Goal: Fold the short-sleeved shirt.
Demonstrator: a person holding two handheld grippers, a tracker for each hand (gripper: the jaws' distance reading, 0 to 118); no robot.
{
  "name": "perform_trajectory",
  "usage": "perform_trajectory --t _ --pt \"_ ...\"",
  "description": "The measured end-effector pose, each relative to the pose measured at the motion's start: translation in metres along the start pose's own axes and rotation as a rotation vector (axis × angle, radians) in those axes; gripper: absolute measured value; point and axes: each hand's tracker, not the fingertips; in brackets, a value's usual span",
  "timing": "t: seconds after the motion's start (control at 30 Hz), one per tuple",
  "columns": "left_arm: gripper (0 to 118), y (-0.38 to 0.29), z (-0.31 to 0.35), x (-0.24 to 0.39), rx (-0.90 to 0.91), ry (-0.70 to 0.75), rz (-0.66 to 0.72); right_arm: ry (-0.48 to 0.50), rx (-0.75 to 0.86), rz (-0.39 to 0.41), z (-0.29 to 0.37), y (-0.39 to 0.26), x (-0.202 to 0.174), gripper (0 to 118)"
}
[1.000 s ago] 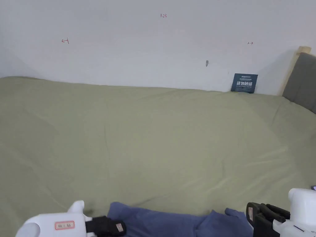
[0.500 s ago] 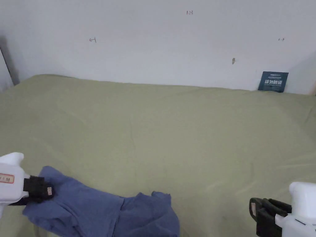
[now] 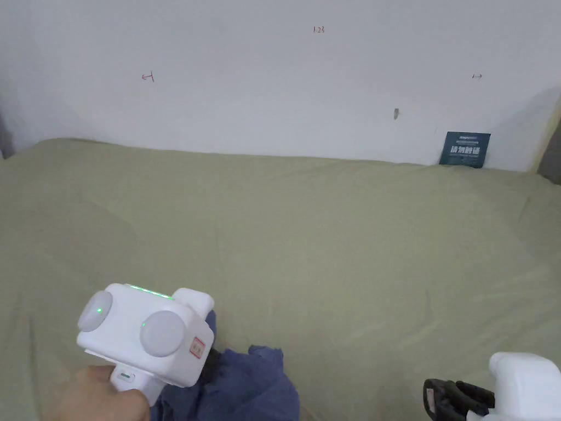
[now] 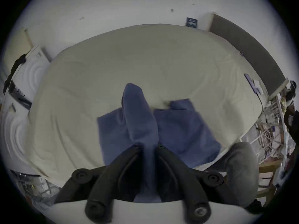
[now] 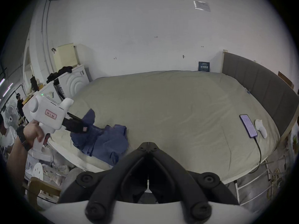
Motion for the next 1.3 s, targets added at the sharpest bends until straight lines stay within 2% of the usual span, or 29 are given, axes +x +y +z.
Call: perform_trajectory --t 0.1,0.17,0.23,0.4,0.53,0.63,0.77,0.87,0.93,1.0,1.07,1.1,1.13,1.17,1.2,1.3 --pt "15 0.007 -0.013 0.017 -0.028 -0.073 0.028 -0.006 -0.003 -0.014 0.003 -0.003 0.007 2" --pt "37 0.01 -0.022 0.022 -0.052 -0.107 0.054 -0.014 0.002 -0.018 0.005 -0.005 0.011 2" --pt "66 0.009 -0.024 0.032 -0.069 -0.155 0.062 -0.017 0.004 -0.022 0.005 -0.007 0.014 2" --pt "68 0.01 0.002 0.037 -0.033 -0.296 0.093 -0.015 -0.002 -0.043 0.003 -0.01 0.019 2" --pt "68 0.008 0.024 0.016 0.07 -0.453 0.126 -0.005 -0.014 -0.038 0.0 -0.011 0.016 2" --pt "67 -0.005 0.022 -0.012 0.103 -0.353 0.144 0.009 -0.013 -0.029 0.001 -0.01 0.013 2" --pt "67 -0.026 0.003 -0.029 -0.012 -0.193 0.146 0.01 -0.006 -0.02 0.001 -0.007 0.011 2" --pt "67 -0.033 -0.01 -0.028 -0.009 -0.188 0.147 0.016 -0.006 -0.02 -0.002 -0.005 0.009 2" --pt "67 -0.033 -0.02 -0.029 0.012 -0.26 0.173 0.021 -0.011 -0.011 -0.001 -0.006 0.006 2" --pt "67 -0.035 -0.028 -0.035 0.036 -0.306 0.225 0.032 -0.017 -0.005 0.001 -0.007 0.004 2" --pt "61 -0.037 -0.032 -0.047 0.081 -0.349 0.299 0.039 -0.018 -0.003 0.005 -0.01 0.004 2" --pt "53 -0.041 -0.033 -0.054 0.114 -0.383 0.34 0.04 -0.018 -0.003 0.007 -0.011 0.003 2" --pt "34 -0.045 -0.035 -0.063 0.157 -0.442 0.38 0.041 -0.021 -0.003 0.008 -0.012 0.004 2" --pt "21 -0.047 -0.039 -0.072 0.204 -0.504 0.419 0.043 -0.023 -0.001 0.008 -0.013 0.004 2" --pt "13 -0.051 -0.046 -0.079 0.233 -0.542 0.449 0.043 -0.026 0.0 0.008 -0.013 0.004 2" --pt "6 -0.067 -0.073 -0.09 0.232 -0.59 0.656 0.042 -0.02 0.002 0.009 -0.011 0.005 2"
